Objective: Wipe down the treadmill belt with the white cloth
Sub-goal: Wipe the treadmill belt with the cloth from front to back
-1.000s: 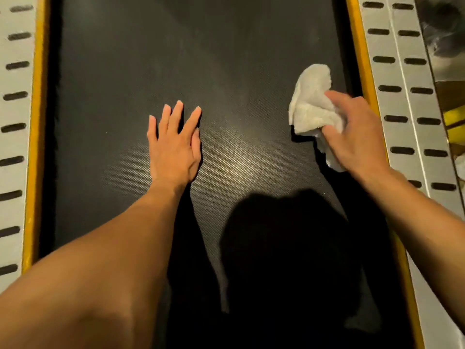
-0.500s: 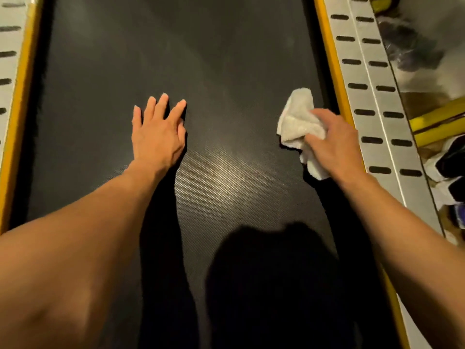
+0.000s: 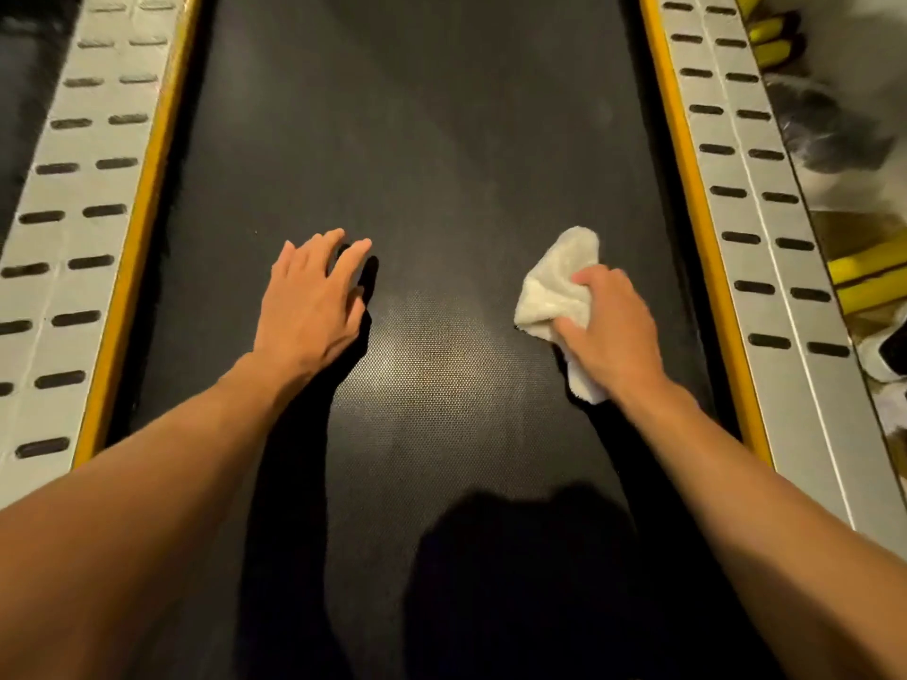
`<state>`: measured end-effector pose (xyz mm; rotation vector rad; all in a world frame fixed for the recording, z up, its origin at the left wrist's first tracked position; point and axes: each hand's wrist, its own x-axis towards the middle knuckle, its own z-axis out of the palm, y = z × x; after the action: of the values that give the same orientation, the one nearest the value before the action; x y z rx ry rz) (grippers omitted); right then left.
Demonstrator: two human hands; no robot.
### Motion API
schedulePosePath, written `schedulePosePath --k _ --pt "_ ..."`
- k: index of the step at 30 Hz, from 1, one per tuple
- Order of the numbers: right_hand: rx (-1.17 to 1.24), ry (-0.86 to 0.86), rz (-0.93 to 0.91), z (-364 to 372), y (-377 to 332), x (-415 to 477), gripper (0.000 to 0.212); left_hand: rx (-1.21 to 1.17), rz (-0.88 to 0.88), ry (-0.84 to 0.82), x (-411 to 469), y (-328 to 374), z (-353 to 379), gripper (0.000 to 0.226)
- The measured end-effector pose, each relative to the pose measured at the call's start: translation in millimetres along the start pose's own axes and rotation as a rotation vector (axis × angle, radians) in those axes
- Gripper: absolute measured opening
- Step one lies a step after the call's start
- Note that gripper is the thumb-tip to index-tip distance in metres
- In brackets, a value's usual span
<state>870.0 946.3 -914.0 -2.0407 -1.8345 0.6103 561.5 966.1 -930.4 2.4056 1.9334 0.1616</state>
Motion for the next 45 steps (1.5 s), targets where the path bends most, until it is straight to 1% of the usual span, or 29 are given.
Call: schedulePosePath --k 3,4,5,7,8,9,11,12,13,15,17,18,19,20,21,22,23,24,26,27,28,31,32,33,36,38,40,42,45 --pt "-0.007 -0.220 -0.265 32.2 -38.0 -47.0 0.041 0.052 -0.021 -0.036 -11.1 -16.3 -6.4 0.051" --pt "0.023 -0.261 -0.333 35.6 -51.1 -57.5 0.044 0.059 -0.036 -0.052 -16.1 -20.7 -7.2 0.048" --pt "0.080 -0.249 -0.358 35.1 -62.2 -59.8 0.047 0.061 -0.050 -0.067 -21.5 -24.9 -7.8 0.046" --pt "0.182 -0.099 -0.316 30.5 -75.9 -41.4 0.053 0.059 -0.072 -0.096 -34.6 -31.5 -8.4 0.045" --pt "0.193 -0.031 -0.272 27.5 -80.0 -26.0 0.055 0.061 -0.076 -0.114 -40.3 -34.8 -9.2 0.046" --pt "0.176 0.001 -0.214 25.4 -82.4 -8.8 0.056 0.065 -0.074 -0.135 -45.2 -38.2 -10.1 0.047" --pt "0.090 -0.019 -0.130 31.3 -85.6 15.6 0.053 0.083 -0.062 -0.167 -51.0 -46.7 -13.6 0.049" --pt "0.039 -0.051 -0.131 39.2 -89.0 18.8 0.051 0.094 -0.070 -0.167 -53.3 -52.2 -16.2 0.049" --pt "-0.018 -0.090 -0.178 50.8 -92.7 14.9 0.049 0.103 -0.094 -0.156 -55.8 -58.1 -20.2 0.049" --pt "-0.097 -0.177 -0.384 77.9 -99.4 -10.9 0.046 0.119 -0.176 -0.121 -63.7 -71.3 -28.2 0.051" --pt "-0.046 -0.302 -0.601 96.1 -108.2 -49.8 0.048 0.150 -0.276 -0.099 -77.4 -85.6 -35.0 0.055" --pt "-0.004 -0.348 -0.672 98.6 -110.9 -67.2 0.048 0.170 -0.332 -0.105 -85.9 -91.5 -37.0 0.057" --pt "0.042 -0.357 -0.706 98.7 -113.5 -76.5 0.048 0.190 -0.389 -0.131 -94.0 -96.4 -38.1 0.060" --pt "0.091 -0.317 -0.698 97.3 -117.8 -77.7 0.049 0.197 -0.453 -0.175 -103.6 -100.8 -38.2 0.062" --pt "0.110 -0.240 -0.651 94.7 -122.5 -70.1 0.049 0.186 -0.513 -0.219 -110.0 -103.4 -38.0 0.061" --pt "0.097 -0.168 -0.592 92.2 -127.9 -57.0 0.050 0.167 -0.560 -0.255 -114.9 -106.6 -37.0 0.058" --pt "0.048 -0.132 -0.541 90.8 -132.7 -41.3 0.051 0.151 -0.583 -0.283 -119.1 -109.9 -37.0 0.056" --pt "-0.018 -0.128 -0.505 88.0 -136.7 -26.6 0.051 0.146 -0.582 -0.305 -120.5 -112.8 -37.2 0.054" --pt "-0.122 -0.166 -0.501 88.8 -138.9 -13.6 0.049 0.146 -0.562 -0.312 -119.4 -116.2 -38.3 0.054" --pt "-0.135 -0.194 -0.536 92.1 -138.6 -17.1 0.049 0.146 -0.559 -0.303 -118.9 -116.9 -38.7 0.054" --pt "-0.113 -0.231 -0.610 97.6 -136.8 -27.5 0.050 0.143 -0.561 -0.294 -119.1 -116.9 -38.6 0.054" --pt "0.002 -0.380 -0.815 110.5 -136.8 -76.6 0.054 0.116 -0.569 -0.244 -122.6 -118.2 -36.7 0.054" --pt "0.015 -0.400 -0.856 112.0 -140.6 -86.0 0.053 0.114 -0.562 -0.225 -124.4 -119.4 -35.5 0.055" --pt "0.032 -0.377 -0.859 113.0 -147.1 -87.3 0.051 0.113 -0.552 -0.210 -126.1 -121.4 -35.1 0.055" --pt "0.088 -0.180 -0.680 109.3 -177.0 -55.3 0.050 0.076 -0.532 -0.187 -132.4 -126.9 -35.0 0.060" --pt "0.018 -0.136 -0.545 109.4 -188.1 -19.5 0.046 0.058 -0.507 -0.188 -136.8 -130.1 -37.7 0.062" --pt "-0.047 -0.150 -0.476 117.6 -191.4 -5.5 0.043 0.047 -0.483 -0.172 -139.7 -132.6 -42.2 0.060" --pt "-0.054 -0.234 -0.535 128.8 -191.8 -23.9 0.045 0.043 -0.464 -0.148 -142.4 -133.2 -43.9 0.059" --pt "0.012 -0.412 -0.806 136.1 -189.1 -79.3 0.048 0.030 -0.435 -0.105 -146.3 -137.9 -42.3 0.057"
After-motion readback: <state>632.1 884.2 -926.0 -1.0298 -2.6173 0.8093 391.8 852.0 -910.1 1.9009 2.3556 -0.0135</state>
